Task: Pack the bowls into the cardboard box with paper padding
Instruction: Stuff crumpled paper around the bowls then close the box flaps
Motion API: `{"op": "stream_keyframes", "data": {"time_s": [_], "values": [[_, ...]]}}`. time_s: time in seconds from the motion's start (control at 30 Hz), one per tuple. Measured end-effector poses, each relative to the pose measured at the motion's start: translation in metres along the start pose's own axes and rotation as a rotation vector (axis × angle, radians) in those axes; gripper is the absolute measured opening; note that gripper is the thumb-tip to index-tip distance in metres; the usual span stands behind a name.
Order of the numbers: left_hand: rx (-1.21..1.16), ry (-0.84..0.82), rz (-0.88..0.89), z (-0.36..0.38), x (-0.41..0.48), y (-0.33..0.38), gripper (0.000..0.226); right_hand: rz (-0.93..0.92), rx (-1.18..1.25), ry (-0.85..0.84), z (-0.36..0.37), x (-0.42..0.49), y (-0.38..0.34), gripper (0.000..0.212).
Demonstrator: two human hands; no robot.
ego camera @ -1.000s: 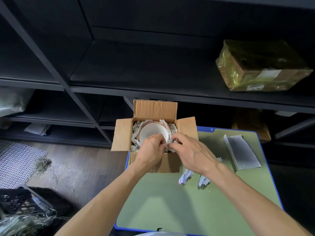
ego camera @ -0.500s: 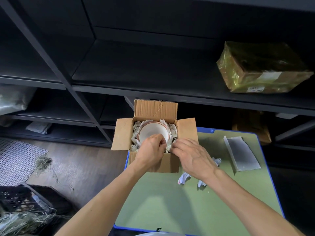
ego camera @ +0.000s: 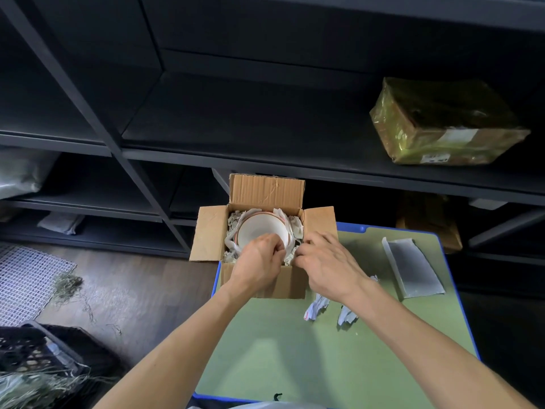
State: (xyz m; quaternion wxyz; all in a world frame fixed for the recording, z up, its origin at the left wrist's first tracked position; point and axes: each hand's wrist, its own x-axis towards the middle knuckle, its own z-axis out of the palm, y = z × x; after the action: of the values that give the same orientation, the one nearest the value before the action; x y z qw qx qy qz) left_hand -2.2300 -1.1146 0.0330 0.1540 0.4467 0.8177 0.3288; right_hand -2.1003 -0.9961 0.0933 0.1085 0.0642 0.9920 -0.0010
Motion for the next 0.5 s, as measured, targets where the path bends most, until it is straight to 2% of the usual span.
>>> {"op": "stream_keyframes", "data": {"time_s": [0.27, 0.5], "values": [[0.007, 0.025, -0.016, 0.001, -0.001, 0.003, 0.011, 0.028, 0.006, 0.046, 0.001, -0.006, -0.002, 0.038], [0.050, 0.034, -0.050, 0.005, -0.003, 0.003, 0.008, 0.043, 0.023, 0.068, 0.003, -0.008, -0.006, 0.064]]}}
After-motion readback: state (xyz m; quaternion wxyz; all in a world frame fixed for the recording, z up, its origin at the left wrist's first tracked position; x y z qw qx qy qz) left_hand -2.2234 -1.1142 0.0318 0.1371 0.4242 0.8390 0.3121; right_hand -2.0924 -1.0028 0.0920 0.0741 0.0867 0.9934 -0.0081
